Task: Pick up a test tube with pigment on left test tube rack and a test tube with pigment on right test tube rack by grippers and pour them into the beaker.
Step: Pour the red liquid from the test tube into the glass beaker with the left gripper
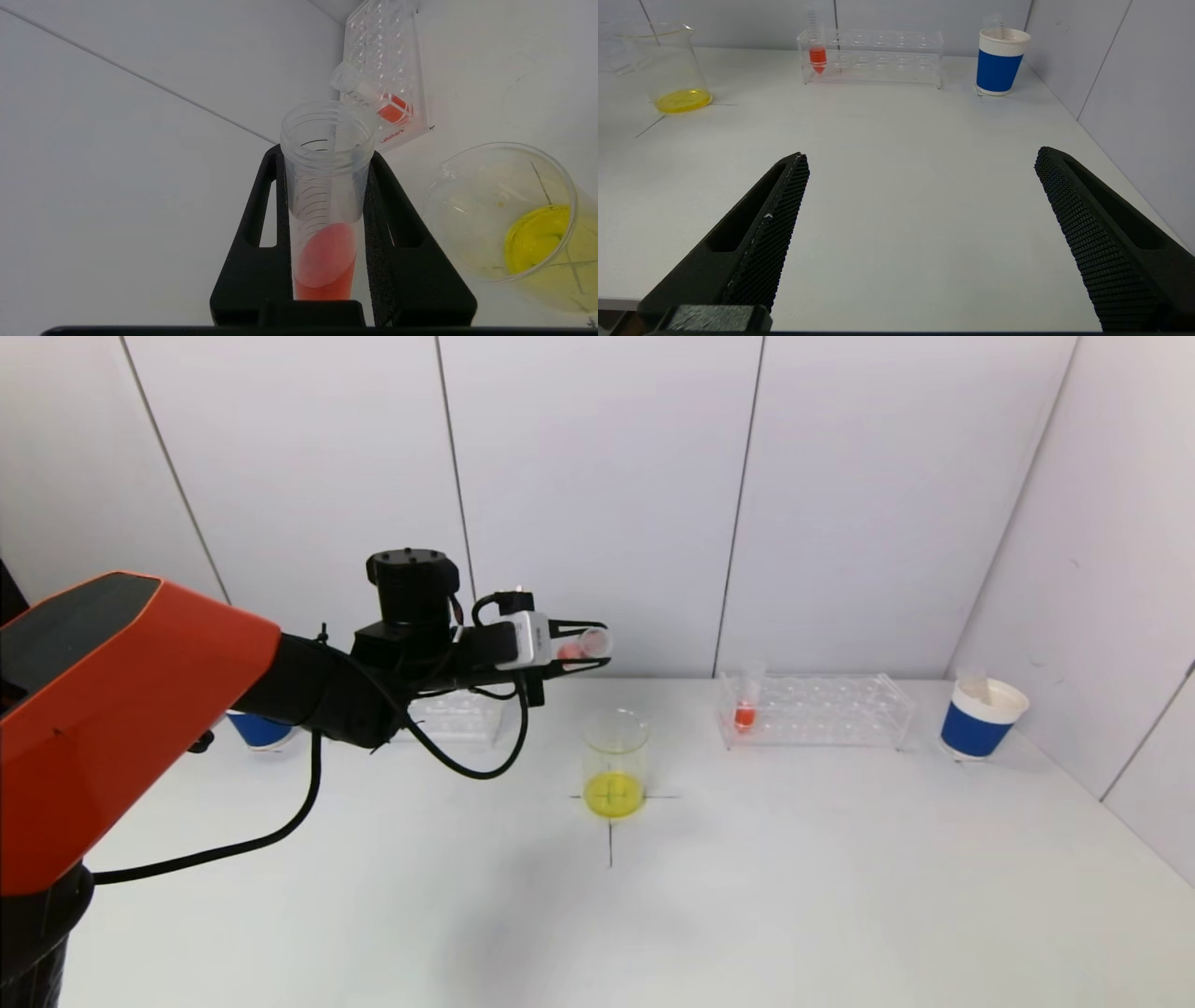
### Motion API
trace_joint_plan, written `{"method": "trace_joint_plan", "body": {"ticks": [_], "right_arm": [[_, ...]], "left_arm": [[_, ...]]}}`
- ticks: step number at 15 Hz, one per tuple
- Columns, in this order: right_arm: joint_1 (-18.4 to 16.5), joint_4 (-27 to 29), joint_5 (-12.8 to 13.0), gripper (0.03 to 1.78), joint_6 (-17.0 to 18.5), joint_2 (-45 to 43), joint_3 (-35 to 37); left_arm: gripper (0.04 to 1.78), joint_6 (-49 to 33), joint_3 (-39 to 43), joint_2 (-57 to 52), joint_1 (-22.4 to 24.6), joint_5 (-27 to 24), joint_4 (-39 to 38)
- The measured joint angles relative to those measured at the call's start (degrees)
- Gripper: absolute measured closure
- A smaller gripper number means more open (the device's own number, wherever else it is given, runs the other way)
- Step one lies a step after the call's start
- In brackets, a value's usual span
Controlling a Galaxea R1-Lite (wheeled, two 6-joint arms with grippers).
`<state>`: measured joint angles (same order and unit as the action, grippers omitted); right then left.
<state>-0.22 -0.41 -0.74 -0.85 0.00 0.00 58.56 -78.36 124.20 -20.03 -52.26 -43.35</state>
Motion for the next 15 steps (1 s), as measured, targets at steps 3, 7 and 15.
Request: {"method": "trace_joint_plan", "body": {"ticks": [3,7,15], "right_arm": [[0.0,0.0,0.0,0.05,0.0,0.0,0.0],[-0.02,0.0,0.0,0.05,0.0,0.0,0.0],[0.01,0.01,0.01,0.05,0.0,0.0,0.0]], "left_arm": [[1.37,6.75,0.13,-0.09,0.13,-0.09,0.0],[1.37,12.54,0.66,-0.09,0.16,-0.02,0.0],[1.37,21.26,1.82,1.57,-0.41,1.49,0.02]]}}
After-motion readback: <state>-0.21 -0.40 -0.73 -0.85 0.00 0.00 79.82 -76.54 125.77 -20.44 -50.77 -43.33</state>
